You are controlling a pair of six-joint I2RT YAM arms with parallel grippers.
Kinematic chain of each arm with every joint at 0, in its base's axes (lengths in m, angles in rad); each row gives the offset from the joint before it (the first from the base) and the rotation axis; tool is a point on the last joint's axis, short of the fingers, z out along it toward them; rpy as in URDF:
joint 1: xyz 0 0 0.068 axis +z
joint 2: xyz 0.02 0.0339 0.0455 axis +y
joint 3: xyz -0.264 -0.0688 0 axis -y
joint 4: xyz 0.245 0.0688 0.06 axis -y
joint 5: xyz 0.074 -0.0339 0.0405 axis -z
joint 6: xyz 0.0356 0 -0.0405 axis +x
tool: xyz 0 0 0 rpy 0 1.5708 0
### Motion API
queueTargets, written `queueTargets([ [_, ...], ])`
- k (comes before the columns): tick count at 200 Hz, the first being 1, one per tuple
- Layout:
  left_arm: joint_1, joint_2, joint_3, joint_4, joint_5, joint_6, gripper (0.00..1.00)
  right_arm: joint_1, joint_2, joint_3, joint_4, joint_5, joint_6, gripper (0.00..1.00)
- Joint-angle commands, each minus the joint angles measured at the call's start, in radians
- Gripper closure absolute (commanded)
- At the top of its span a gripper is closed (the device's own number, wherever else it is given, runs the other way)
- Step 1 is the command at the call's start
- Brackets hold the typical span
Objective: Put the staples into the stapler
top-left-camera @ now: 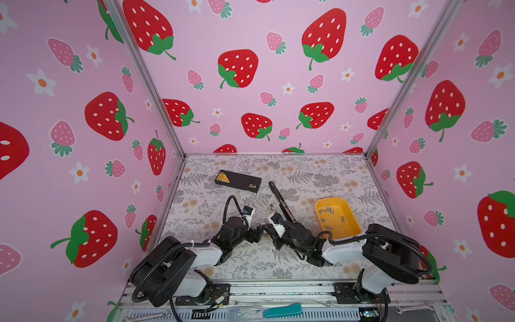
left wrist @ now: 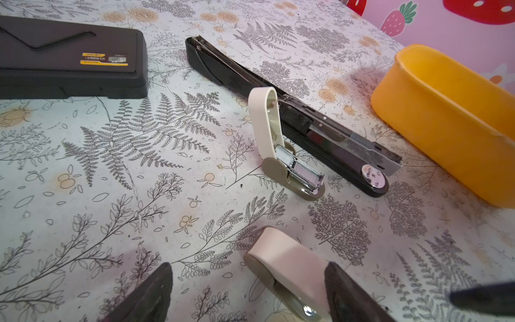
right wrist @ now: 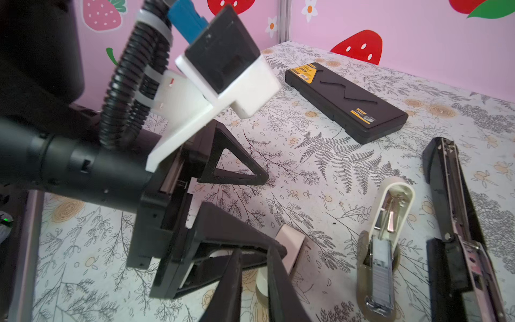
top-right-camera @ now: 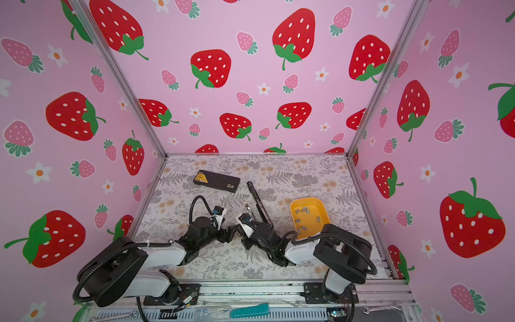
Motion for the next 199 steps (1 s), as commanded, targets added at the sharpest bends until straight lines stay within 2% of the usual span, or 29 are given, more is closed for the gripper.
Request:
queueTargets([
  [1, -0.005, -0.009, -0.021, 0.030, -0.008, 0.005, 0.14, 0.004, 0.042, 0.020, -0.022, 0.014, 0.011, 0.82],
  [83, -0.011, 0.020, -0.045, 0.081, -0.018, -0.010, 0.15, 0.004, 0.113, 0.023, -0.019, 0.032, 0.018, 0.89],
  [164, -0.032, 0.125, -0.054, 0.191, -0.033, -0.014, 0.16, 0.004, 0.035, -0.003, -0.018, 0.054, 0.010, 0.89],
  [199, -0.039, 0.172, -0.049, 0.227, -0.039, -0.016, 0.18, 0.004, 0.054, 0.020, -0.021, 0.067, 0.012, 0.89],
])
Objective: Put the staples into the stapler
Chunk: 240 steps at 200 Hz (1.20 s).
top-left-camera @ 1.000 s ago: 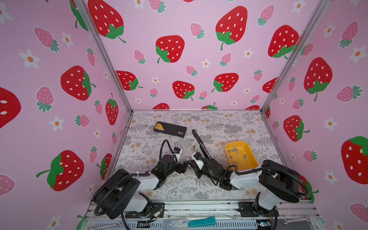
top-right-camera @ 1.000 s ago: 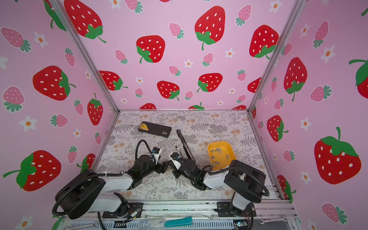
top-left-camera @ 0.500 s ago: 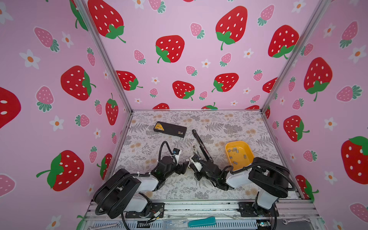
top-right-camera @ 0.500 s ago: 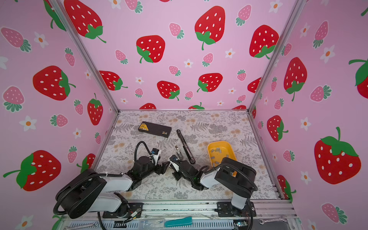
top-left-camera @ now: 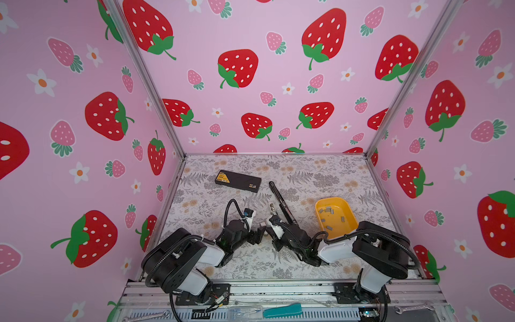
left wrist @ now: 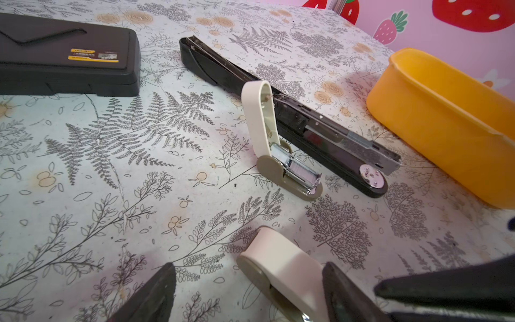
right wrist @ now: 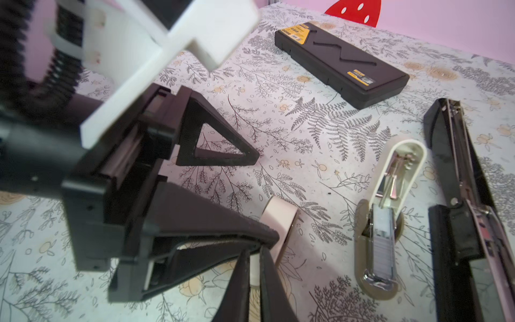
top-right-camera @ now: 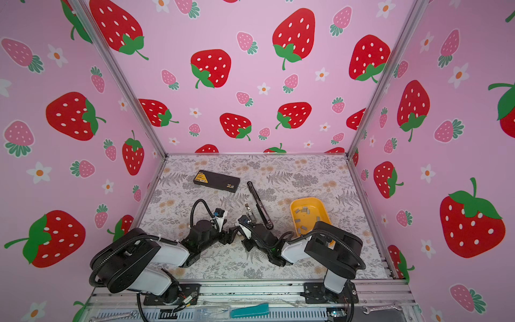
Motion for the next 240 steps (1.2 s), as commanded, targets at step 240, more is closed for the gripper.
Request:
queueTargets([
  [240, -0.041, -0.184, 0.136, -0.339, -0.216, 0.010, 0.12, -0.001, -0.062, 0.029, -0.083, 0.122, 0.010, 0.82],
])
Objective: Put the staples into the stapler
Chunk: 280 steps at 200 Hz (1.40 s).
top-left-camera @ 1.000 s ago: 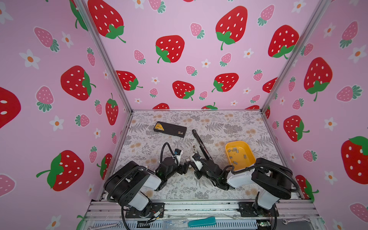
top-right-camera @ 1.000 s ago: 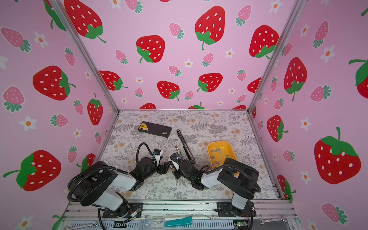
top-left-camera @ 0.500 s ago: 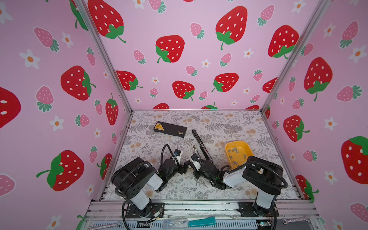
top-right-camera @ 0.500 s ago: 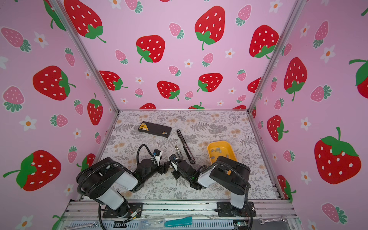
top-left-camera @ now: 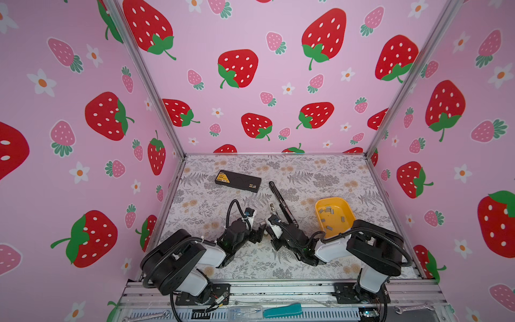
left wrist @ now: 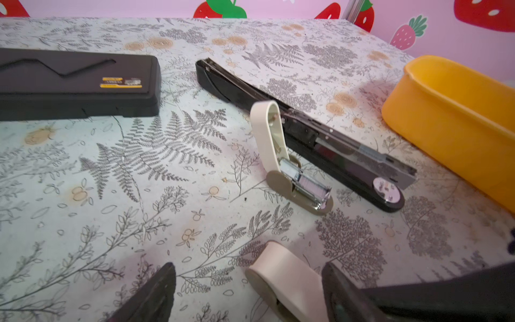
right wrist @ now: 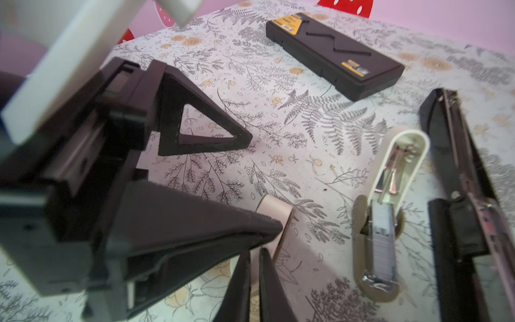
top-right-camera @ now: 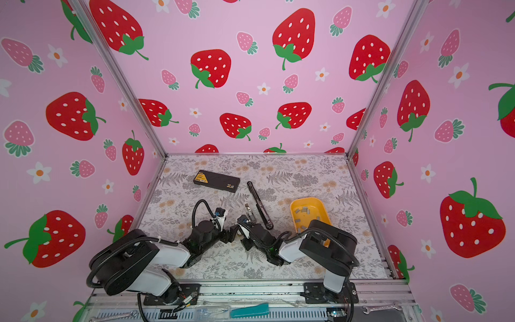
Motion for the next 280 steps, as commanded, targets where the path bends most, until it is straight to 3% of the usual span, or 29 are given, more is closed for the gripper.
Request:
queueTargets([
  [1, 0.008, -0.101, 0.097, -0.245, -0.072, -0.003, 0.12, -0.002, -0.080, 0.005, -0.061, 0.080, -0.002, 0.82],
  [43, 0.060, -0.140, 0.170, -0.321, -0.052, -0.018, 0.09, -0.064, -0.153, -0.062, -0.066, 0.095, 0.021, 0.77],
  [103, 0.151, -0.028, 0.298, -0.377, 0.089, -0.069, 0.10, -0.146, -0.059, -0.061, -0.084, -0.013, 0.028, 0.63],
  [237, 0.190, 0.077, 0.341, -0.367, 0.091, -0.067, 0.11, -0.194, 0.165, 0.081, -0.139, -0.016, 0.000, 0.57],
  [280, 0.208, 0.176, 0.376, -0.331, 0.117, -0.077, 0.11, -0.194, 0.195, 0.101, -0.146, -0.022, -0.011, 0.65],
])
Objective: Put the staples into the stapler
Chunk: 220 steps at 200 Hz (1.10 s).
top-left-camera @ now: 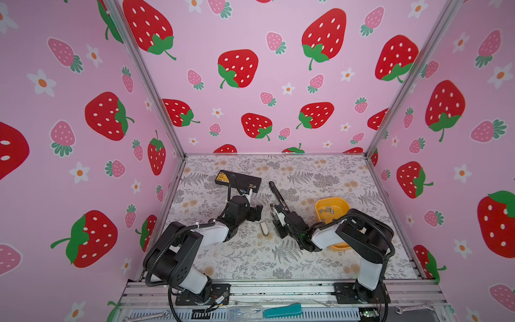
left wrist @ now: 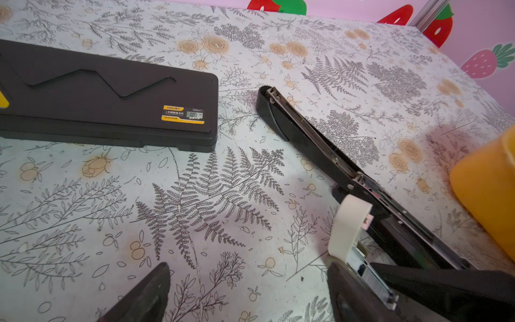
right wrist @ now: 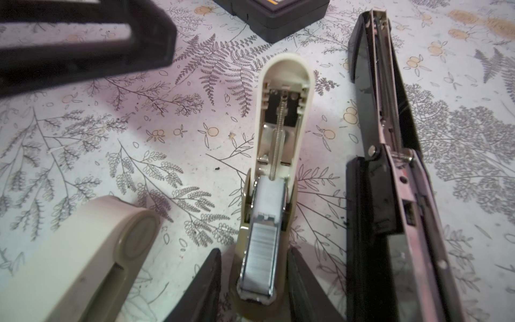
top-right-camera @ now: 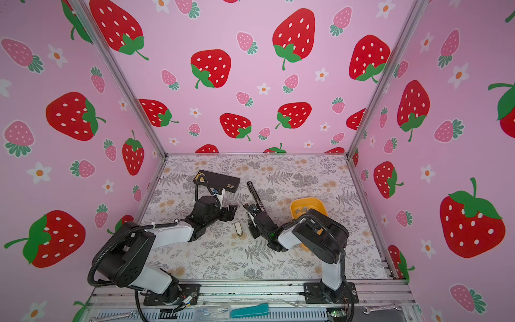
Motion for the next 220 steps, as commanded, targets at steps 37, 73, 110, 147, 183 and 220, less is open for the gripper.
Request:
queueTargets([
  [37, 0.036, 0.136, 0.092, 0.045, 0.055, -0.028, 0.12, -0.002, 0.028, 0.003, -0.044, -0.034, -0.027, 0.73],
  [73, 0.039, 0.182, 0.099, 0.094, 0.104, -0.021, 0.13, 0.003, 0.022, -0.008, -0.034, -0.064, -0.028, 0.76],
  [110, 0.038, 0.190, 0.092, 0.132, 0.189, -0.015, 0.14, 0.018, 0.004, -0.025, -0.015, -0.096, -0.019, 0.77],
  [147, 0.034, 0.178, 0.051, 0.216, 0.232, -0.009, 0.14, 0.037, 0.009, -0.022, -0.003, -0.119, -0.007, 0.77],
  [183, 0.026, 0.190, 0.024, 0.277, 0.275, 0.003, 0.15, 0.045, 0.002, -0.022, 0.000, -0.130, 0.005, 0.77],
  [220, 0.008, 0.189, -0.014, 0.324, 0.282, 0.037, 0.16, 0.048, -0.005, -0.022, -0.002, -0.114, 0.011, 0.68],
])
